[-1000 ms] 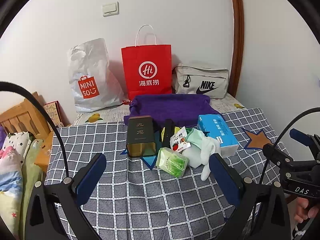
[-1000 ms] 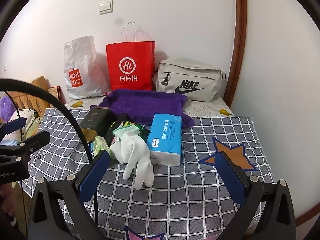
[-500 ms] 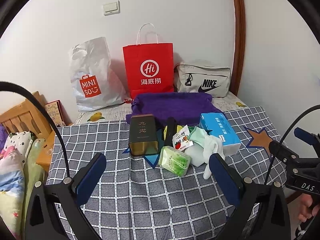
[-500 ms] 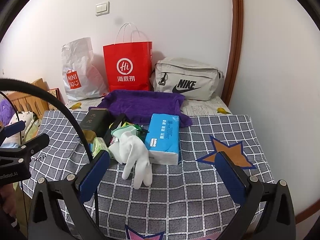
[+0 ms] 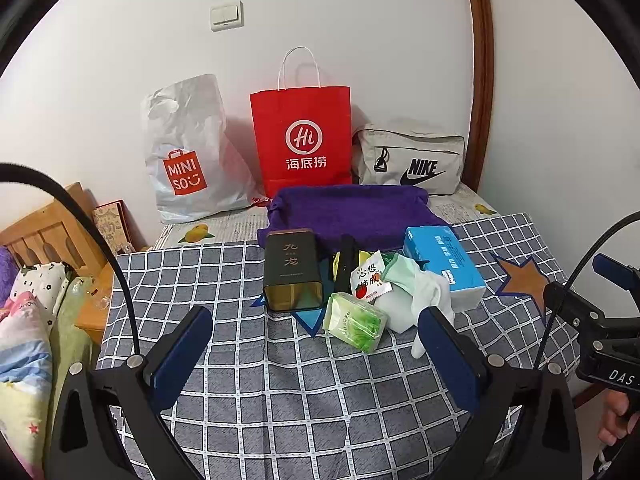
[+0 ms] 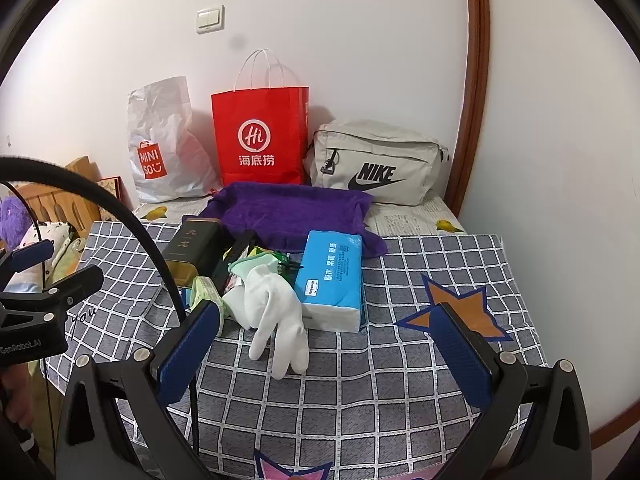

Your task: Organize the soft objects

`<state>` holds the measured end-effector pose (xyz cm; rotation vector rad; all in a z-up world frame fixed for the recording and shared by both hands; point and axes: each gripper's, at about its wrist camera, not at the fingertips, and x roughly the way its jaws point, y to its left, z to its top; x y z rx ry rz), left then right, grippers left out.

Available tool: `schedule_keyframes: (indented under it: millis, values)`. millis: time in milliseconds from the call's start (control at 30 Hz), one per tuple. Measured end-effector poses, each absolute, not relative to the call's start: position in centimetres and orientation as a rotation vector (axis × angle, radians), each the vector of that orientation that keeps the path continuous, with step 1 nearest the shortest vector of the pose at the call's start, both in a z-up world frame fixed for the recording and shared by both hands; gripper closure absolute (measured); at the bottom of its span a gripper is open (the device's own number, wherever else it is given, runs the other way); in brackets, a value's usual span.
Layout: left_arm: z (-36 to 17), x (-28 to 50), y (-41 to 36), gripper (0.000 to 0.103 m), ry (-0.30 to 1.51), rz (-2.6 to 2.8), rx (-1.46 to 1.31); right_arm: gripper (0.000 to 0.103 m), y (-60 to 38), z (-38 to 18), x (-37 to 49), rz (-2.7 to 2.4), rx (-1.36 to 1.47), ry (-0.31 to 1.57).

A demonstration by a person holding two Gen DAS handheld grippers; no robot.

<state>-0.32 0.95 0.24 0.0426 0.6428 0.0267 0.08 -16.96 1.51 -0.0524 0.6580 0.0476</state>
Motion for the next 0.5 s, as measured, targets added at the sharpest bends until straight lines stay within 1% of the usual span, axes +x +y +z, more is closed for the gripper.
schedule_keyframes:
  millis: [500]
  values:
    - [0.36, -0.4, 1.23, 0.0, 0.645, 0.029, 0.04, 0.0, -16.77, 1.62, -0.18, 0.047, -0.054, 0.648]
